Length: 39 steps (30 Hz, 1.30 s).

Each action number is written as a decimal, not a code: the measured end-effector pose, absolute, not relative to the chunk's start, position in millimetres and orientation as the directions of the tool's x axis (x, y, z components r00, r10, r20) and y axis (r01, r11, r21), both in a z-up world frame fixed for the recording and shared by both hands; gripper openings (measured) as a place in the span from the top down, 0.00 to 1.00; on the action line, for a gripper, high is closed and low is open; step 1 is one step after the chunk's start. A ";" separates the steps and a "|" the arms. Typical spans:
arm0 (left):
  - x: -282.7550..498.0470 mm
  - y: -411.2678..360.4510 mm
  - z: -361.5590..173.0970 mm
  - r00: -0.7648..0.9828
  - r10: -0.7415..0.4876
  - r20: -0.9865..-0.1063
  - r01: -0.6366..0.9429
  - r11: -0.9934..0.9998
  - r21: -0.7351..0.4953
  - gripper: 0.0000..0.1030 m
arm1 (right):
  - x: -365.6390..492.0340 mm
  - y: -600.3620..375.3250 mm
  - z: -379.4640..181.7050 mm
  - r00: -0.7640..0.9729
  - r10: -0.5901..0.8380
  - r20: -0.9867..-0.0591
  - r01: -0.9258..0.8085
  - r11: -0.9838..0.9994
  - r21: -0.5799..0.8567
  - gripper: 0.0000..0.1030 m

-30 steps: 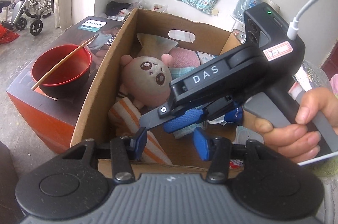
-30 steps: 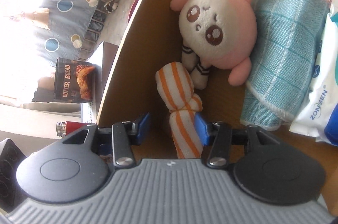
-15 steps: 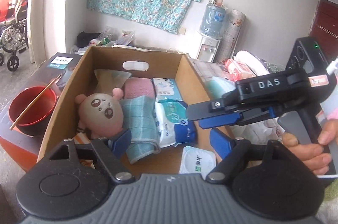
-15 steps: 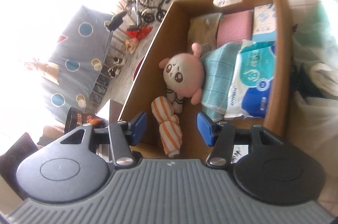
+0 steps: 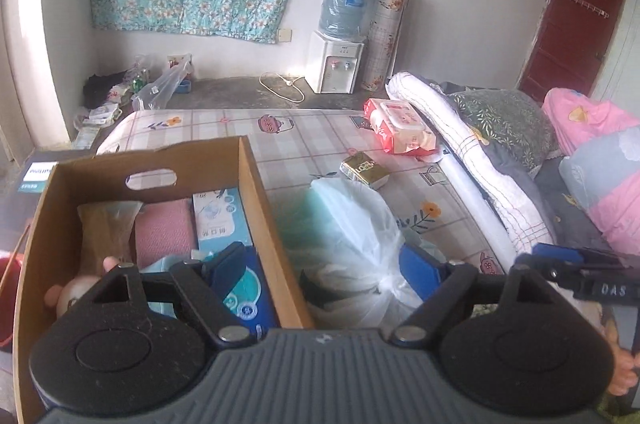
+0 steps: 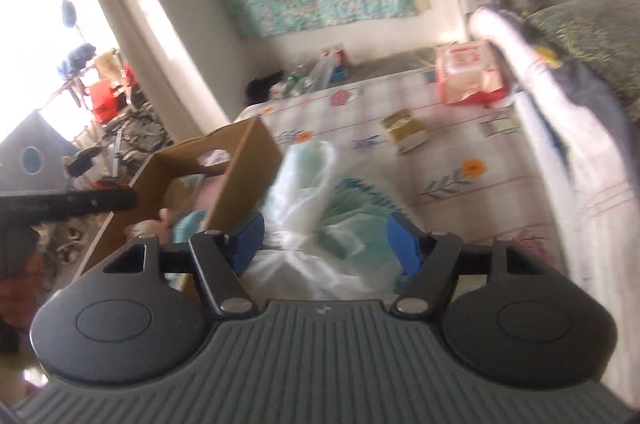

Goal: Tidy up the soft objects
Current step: 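Withdraw the right tool from the box toward the bed, then grasp the green-and-white cloth with the right tool while the left tool grasps the gold tissue pack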

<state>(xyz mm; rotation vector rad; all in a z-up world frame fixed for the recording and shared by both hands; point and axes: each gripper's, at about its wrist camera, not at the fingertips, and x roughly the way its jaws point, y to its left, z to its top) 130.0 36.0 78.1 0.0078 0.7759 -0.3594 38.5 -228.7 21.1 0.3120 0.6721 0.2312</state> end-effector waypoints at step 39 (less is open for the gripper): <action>447.7 -173.3 -96.1 0.264 -0.149 -0.953 -0.033 0.986 -0.163 0.23 | 73.2 -273.1 -134.7 0.693 0.031 -0.720 0.147 0.972 0.183 0.66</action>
